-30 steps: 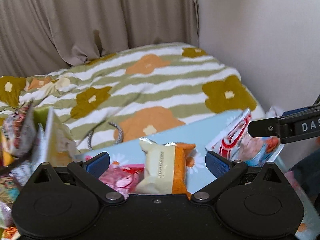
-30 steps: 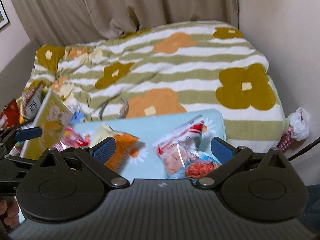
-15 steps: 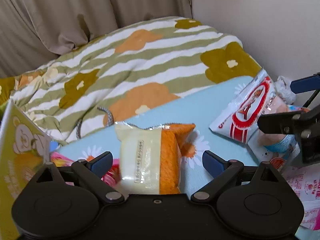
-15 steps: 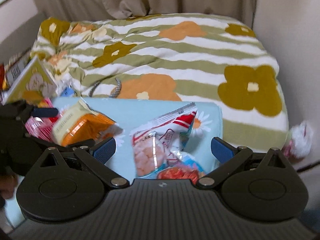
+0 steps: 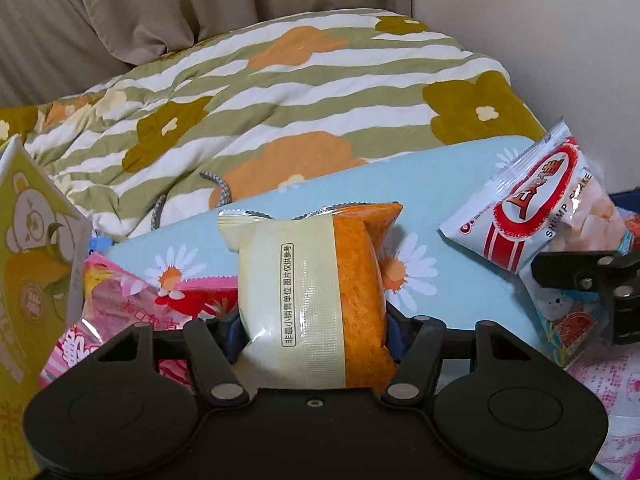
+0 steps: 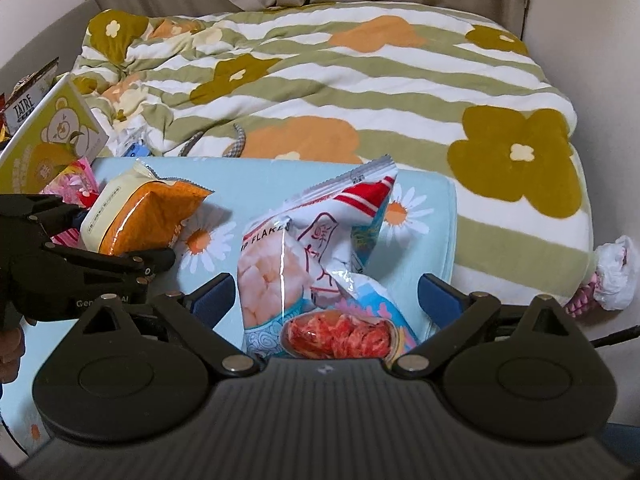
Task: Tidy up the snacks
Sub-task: 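Grasp the cream-orange bag with the left tool while the right grasps the shrimp-flake bag, then carry the cream-orange and shrimp-flake bags into the box and release both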
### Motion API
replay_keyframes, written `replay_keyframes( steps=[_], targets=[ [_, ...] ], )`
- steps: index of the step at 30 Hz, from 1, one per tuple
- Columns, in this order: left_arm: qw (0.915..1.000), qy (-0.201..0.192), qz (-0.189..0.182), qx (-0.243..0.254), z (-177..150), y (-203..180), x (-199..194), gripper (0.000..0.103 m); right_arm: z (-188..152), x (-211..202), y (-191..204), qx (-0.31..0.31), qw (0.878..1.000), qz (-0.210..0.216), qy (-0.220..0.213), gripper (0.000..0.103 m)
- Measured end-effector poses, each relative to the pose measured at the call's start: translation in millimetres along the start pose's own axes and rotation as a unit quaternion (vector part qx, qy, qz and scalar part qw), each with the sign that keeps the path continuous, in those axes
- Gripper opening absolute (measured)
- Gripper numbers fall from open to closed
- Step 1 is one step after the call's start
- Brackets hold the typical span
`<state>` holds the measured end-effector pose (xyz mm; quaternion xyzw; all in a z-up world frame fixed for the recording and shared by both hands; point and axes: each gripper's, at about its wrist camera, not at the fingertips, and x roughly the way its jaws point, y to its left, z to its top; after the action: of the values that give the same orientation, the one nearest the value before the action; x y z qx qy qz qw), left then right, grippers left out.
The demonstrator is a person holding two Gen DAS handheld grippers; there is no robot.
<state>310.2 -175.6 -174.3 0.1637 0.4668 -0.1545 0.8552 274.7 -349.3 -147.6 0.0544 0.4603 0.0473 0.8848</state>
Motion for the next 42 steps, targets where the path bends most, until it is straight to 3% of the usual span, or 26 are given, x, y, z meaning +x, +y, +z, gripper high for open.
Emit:
replay_keyframes(
  steps=[8,14,16,25,34,42],
  targets=[
    [0.9996,-0.013,-0.008,-0.023,-3,6,-16,0.067,0,9,-3,0.022,0.999,0.029,0.018,0.1],
    [0.9987,-0.031,-0.015,-0.038,-4,9,-35,0.067,-2,16,-2,0.026,0.999,0.034,0.032,0.084],
    [0.9983,-0.038,-0.016,-0.041,-4,11,-42,0.067,-2,14,-1,0.025,0.999,0.033,0.027,0.078],
    [0.9928,-0.1,-0.029,-0.058,0,27,-96,0.067,10,-17,17,0.01,1.0,0.019,-0.018,0.076],
    [0.9853,-0.157,-0.024,-0.062,-17,68,-166,0.067,33,-81,79,0.003,0.995,0.04,-0.089,0.076],
    [0.9767,-0.188,0.019,-0.101,-48,139,-221,0.067,47,-126,171,-0.016,0.988,0.079,-0.134,0.076]
  ],
)
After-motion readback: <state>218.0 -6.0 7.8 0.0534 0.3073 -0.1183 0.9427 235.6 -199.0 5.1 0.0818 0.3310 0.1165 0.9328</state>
